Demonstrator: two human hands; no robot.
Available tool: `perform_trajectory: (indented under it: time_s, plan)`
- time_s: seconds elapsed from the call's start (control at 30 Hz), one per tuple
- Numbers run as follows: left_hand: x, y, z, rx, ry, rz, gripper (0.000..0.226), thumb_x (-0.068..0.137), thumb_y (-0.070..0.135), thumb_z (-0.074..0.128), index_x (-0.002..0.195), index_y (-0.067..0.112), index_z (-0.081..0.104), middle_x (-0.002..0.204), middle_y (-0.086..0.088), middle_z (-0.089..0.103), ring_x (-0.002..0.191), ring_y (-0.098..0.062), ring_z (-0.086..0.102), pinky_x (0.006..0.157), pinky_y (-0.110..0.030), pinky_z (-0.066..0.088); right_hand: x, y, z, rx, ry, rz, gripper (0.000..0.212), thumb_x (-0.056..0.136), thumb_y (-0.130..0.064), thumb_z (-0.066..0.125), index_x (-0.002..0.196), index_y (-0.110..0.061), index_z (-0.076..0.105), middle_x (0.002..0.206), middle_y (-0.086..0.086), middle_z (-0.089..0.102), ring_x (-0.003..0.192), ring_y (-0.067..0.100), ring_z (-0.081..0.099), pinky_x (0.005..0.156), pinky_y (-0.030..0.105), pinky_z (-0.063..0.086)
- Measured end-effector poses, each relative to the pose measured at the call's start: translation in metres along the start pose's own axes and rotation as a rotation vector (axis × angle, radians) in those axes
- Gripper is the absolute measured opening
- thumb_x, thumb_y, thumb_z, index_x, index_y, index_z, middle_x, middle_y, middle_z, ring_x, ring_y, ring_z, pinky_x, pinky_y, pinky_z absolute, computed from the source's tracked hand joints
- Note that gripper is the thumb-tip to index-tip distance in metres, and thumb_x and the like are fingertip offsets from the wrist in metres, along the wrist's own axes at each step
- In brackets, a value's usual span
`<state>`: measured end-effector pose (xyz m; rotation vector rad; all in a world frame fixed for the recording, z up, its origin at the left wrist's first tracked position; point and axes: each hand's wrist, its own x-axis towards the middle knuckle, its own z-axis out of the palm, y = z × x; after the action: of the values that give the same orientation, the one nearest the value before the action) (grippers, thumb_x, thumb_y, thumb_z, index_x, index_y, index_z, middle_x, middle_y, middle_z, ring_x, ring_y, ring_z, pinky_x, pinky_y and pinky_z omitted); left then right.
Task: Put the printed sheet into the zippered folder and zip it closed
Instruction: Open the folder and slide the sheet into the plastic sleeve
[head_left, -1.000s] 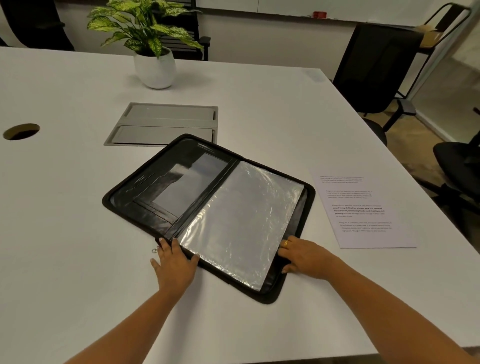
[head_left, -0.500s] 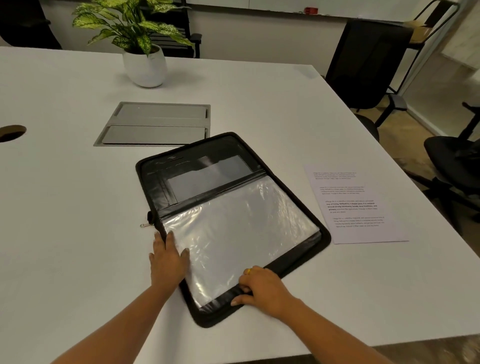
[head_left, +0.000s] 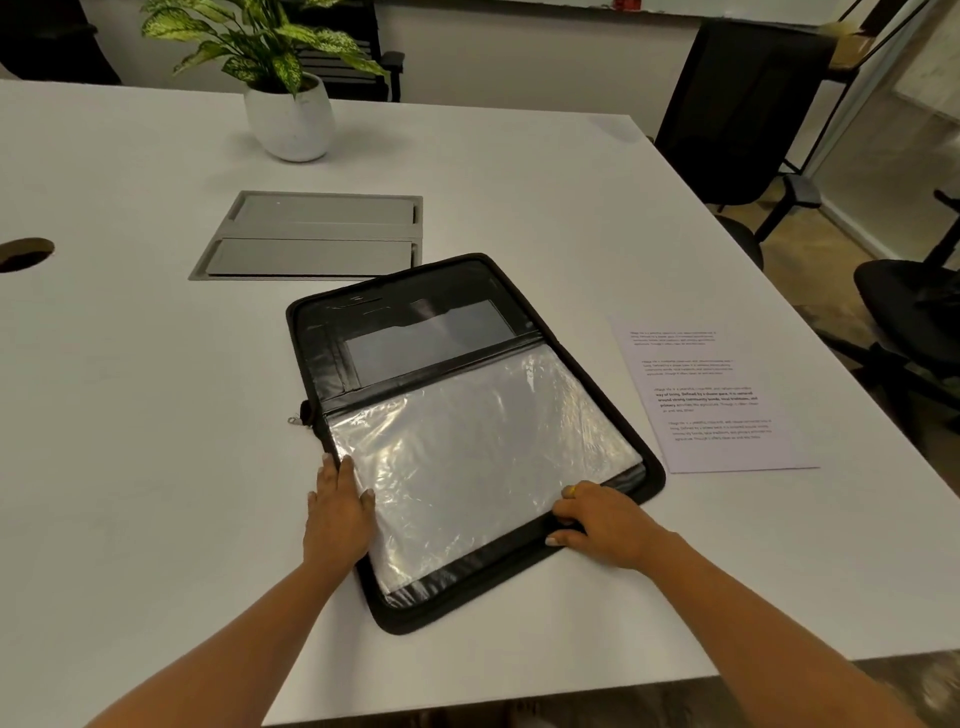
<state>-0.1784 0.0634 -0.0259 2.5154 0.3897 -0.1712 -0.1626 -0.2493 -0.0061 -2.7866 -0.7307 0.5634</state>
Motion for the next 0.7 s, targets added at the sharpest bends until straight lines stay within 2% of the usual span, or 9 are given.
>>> perform_trajectory:
  time_s: [0.07, 0.17, 0.27, 0.4, 0.53, 0.7]
  plan:
    - [0.006, -0.003, -0.003, 0.016, -0.023, 0.010, 0.056, 0.099, 0.020, 0.038, 0.148, 0.005, 0.015, 0.157, -0.017, 0.004, 0.145, -0.030, 0.009, 0.117, -0.044, 0.012, 0.001, -0.009, 0.003, 0.102, -0.009, 0.048, 0.037, 0.080, -0.047, 0.059, 0.058, -0.028, 0.038, 0.067, -0.010, 0.040, 0.071, 0.014, 0.045, 0.058, 0.022, 0.031]
    - [0.012, -0.004, -0.007, 0.035, -0.038, 0.017, 0.059, 0.098, 0.025, 0.042, 0.148, 0.007, 0.016, 0.157, -0.018, 0.004, 0.144, -0.034, 0.013, 0.116, -0.047, 0.015, -0.003, -0.025, 0.013, 0.157, 0.046, 0.098, 0.048, 0.076, -0.049, 0.064, 0.051, -0.029, 0.028, 0.060, -0.011, 0.037, 0.062, 0.011, 0.041, 0.053, 0.016, 0.027]
    - [0.013, -0.004, -0.006, 0.083, -0.012, 0.031, 0.062, 0.096, 0.031, 0.046, 0.147, 0.008, 0.020, 0.156, -0.020, 0.006, 0.143, -0.036, 0.012, 0.115, -0.048, 0.016, -0.006, -0.047, 0.029, 0.200, 0.086, 0.127, 0.048, 0.073, -0.055, 0.063, 0.050, -0.027, 0.032, 0.056, -0.011, 0.037, 0.059, 0.008, 0.040, 0.052, 0.013, 0.025]
    - [0.012, -0.005, -0.004, 0.154, 0.009, 0.046, 0.065, 0.094, 0.036, 0.047, 0.147, 0.009, 0.021, 0.156, -0.020, 0.008, 0.143, -0.036, 0.011, 0.115, -0.049, 0.017, -0.009, -0.065, 0.045, 0.279, 0.149, 0.164, 0.044, 0.072, -0.058, 0.062, 0.059, -0.020, 0.042, 0.056, -0.012, 0.038, 0.055, 0.002, 0.039, 0.052, 0.012, 0.024]
    - [0.009, -0.008, -0.005, 0.173, 0.002, 0.066, 0.066, 0.094, 0.038, 0.047, 0.147, 0.008, 0.022, 0.156, -0.021, 0.009, 0.143, -0.037, 0.011, 0.115, -0.049, 0.018, -0.014, -0.068, 0.047, 0.288, 0.212, 0.167, 0.042, 0.074, -0.059, 0.059, 0.062, -0.022, 0.042, 0.059, -0.013, 0.038, 0.061, 0.005, 0.040, 0.052, 0.012, 0.025]
    - [0.003, -0.012, -0.003, 0.207, 0.008, 0.073, 0.066, 0.095, 0.040, 0.044, 0.147, 0.008, 0.021, 0.156, -0.021, 0.009, 0.143, -0.037, 0.012, 0.115, -0.048, 0.018, -0.017, -0.066, 0.042, 0.332, 0.159, 0.163, 0.039, 0.074, -0.057, 0.060, 0.061, -0.026, 0.041, 0.061, -0.013, 0.040, 0.063, 0.006, 0.043, 0.056, 0.014, 0.031]
